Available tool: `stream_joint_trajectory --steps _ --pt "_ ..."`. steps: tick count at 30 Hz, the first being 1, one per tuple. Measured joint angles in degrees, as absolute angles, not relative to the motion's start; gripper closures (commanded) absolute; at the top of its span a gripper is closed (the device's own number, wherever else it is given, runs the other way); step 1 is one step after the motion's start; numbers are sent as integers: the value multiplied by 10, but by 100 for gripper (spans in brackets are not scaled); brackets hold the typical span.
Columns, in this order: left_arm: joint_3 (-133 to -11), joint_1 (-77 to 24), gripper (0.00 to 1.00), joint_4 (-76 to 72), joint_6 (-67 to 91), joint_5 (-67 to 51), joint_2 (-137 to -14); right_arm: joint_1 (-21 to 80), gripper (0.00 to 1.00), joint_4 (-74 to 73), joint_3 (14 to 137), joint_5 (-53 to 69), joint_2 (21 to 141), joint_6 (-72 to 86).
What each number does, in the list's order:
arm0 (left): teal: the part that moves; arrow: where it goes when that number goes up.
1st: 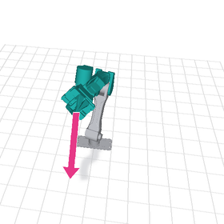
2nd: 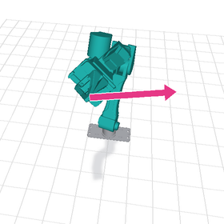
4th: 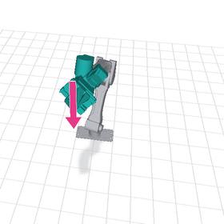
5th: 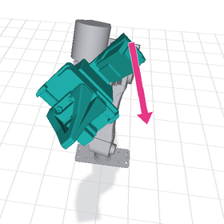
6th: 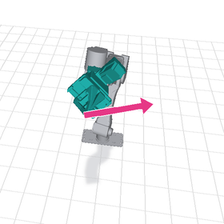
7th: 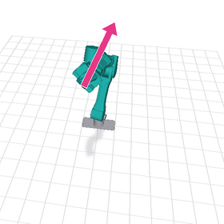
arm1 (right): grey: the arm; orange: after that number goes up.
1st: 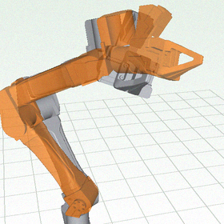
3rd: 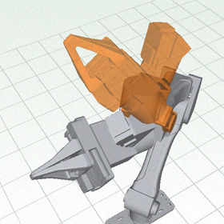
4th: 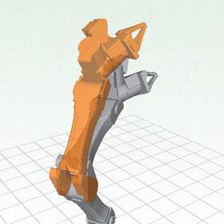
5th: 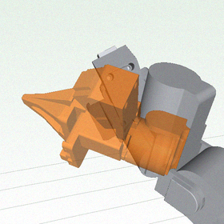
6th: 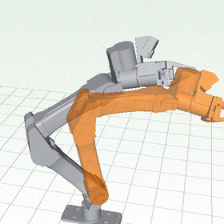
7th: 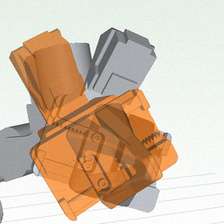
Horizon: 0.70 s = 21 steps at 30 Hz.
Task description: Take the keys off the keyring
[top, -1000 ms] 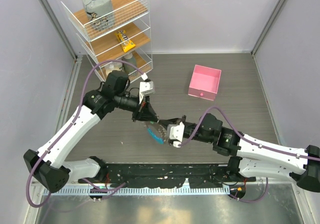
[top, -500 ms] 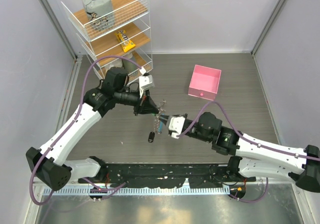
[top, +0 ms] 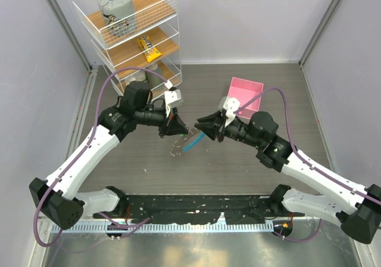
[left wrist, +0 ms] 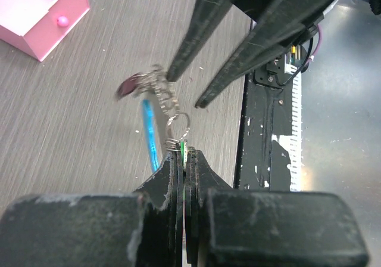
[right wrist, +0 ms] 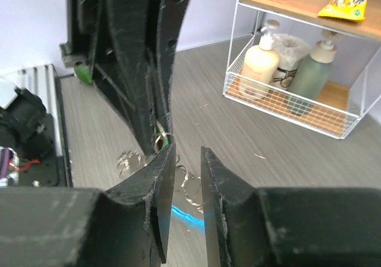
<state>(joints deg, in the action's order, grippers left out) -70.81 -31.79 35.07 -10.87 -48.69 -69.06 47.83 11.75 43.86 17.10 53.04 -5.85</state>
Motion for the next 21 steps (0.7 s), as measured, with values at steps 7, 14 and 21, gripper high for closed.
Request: stream_joint_trajectory --steps 7,14,21 --pt "-707 -318 100 349 -94 -465 -687 453 70 113 467 238 571 29" --pt "-709 -318 100 357 -73 -430 -687 457 69 120 462 272 570 34" --pt "-714 -318 100 364 -44 -410 -688 496 64 120 437 240 575 -1"
